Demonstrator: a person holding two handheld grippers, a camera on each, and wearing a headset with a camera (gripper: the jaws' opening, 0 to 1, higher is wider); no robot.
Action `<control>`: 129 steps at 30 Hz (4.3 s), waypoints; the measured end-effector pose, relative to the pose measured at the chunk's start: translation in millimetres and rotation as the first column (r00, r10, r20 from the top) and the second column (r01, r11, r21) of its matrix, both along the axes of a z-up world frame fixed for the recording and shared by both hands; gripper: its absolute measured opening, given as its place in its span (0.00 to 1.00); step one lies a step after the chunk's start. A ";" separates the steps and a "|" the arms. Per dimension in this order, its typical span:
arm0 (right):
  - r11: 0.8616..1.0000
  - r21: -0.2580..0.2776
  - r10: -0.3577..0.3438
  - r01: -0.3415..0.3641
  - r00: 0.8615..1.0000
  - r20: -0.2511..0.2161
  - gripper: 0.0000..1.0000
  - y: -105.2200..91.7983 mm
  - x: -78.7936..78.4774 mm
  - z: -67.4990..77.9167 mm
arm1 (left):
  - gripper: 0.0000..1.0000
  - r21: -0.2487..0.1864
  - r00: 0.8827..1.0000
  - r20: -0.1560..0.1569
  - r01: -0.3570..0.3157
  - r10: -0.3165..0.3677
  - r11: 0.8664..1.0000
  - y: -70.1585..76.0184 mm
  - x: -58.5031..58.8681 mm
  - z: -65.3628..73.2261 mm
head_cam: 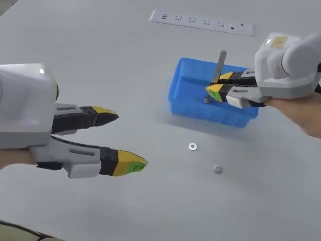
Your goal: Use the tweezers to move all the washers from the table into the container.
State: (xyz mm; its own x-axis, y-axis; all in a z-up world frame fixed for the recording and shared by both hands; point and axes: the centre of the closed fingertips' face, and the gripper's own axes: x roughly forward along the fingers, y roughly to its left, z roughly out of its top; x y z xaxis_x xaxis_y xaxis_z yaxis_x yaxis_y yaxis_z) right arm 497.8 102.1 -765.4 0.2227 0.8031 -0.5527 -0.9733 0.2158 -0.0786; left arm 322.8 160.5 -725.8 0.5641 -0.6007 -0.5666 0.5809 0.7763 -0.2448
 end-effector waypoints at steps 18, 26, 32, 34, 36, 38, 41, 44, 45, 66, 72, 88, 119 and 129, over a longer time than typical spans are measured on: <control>1.000 0.020 0.003 -0.003 1.000 -0.002 0.10 0.4 -1.9 -3.6 | 0.73 0.007 1.000 -0.020 0.017 -0.016 1.000 1.3 -5.2 -4.7; 1.000 0.028 0.002 -0.002 1.000 -0.008 0.10 -0.1 0.6 -4.2 | 0.73 0.009 0.999 -0.023 0.026 -0.026 1.000 -0.6 -7.3 -5.9; 0.999 0.033 -0.010 0.009 1.000 0.012 0.10 -0.7 4.4 2.5 | 0.76 -0.015 0.999 -0.029 0.030 -0.031 0.999 -0.4 -8.5 -1.0; 0.999 0.037 -0.014 0.013 1.000 0.011 0.10 -1.0 5.2 5.3 | 0.75 -0.009 0.999 -0.020 0.026 -0.026 1.000 1.6 -6.7 1.8; 0.999 0.032 -0.017 0.016 1.000 0.020 0.10 -1.8 6.0 7.9 | 0.75 -0.010 1.000 -0.010 0.020 -0.020 1.000 3.1 -3.9 6.2; 0.999 0.037 -0.015 0.015 1.000 0.015 0.10 -2.3 5.1 11.2 | 0.76 -0.018 1.000 0.004 0.020 -0.020 1.000 2.4 -0.5 12.0; 0.999 0.040 -0.015 0.015 1.000 0.016 0.10 -3.4 3.9 14.9 | 0.78 -0.032 0.999 0.044 0.009 -0.007 0.999 1.1 9.4 23.8; 0.999 0.049 -0.016 0.015 1.000 0.013 0.10 -4.8 2.0 20.2 | 0.78 -0.031 0.997 0.073 0.022 -0.020 0.999 -0.3 22.4 33.7; 0.999 0.051 -0.015 0.014 1.000 0.014 0.10 -5.2 1.4 21.5 | 0.77 -0.016 0.996 0.081 0.028 -0.026 0.999 -2.7 29.7 40.0; 0.993 0.015 0.117 -0.118 0.992 0.046 0.10 -9.5 -26.8 30.5 | 0.47 -0.088 0.945 0.237 0.254 -0.227 0.963 -82.2 145.1 63.3; 0.990 0.027 0.134 -0.135 0.990 0.032 0.10 -6.5 -29.7 32.5 | 0.38 -0.097 0.933 0.263 0.280 -0.246 0.955 -84.7 149.1 65.6; 0.979 0.016 0.200 -0.201 0.979 0.031 0.10 2.6 -37.8 31.9 | 0.11 -0.041 0.887 0.234 0.418 -0.398 0.908 -94.4 145.4 57.3; 0.984 0.034 0.170 -0.172 0.984 0.055 0.18 -1.9 -33.7 51.0 | 0.07 0.094 0.849 0.327 0.407 -0.414 0.909 -93.5 143.6 87.7; 0.985 0.027 0.169 -0.171 0.984 0.063 0.22 -5.3 -39.4 55.2 | 0.07 0.114 0.837 0.350 0.407 -0.420 0.906 -95.4 139.3 98.3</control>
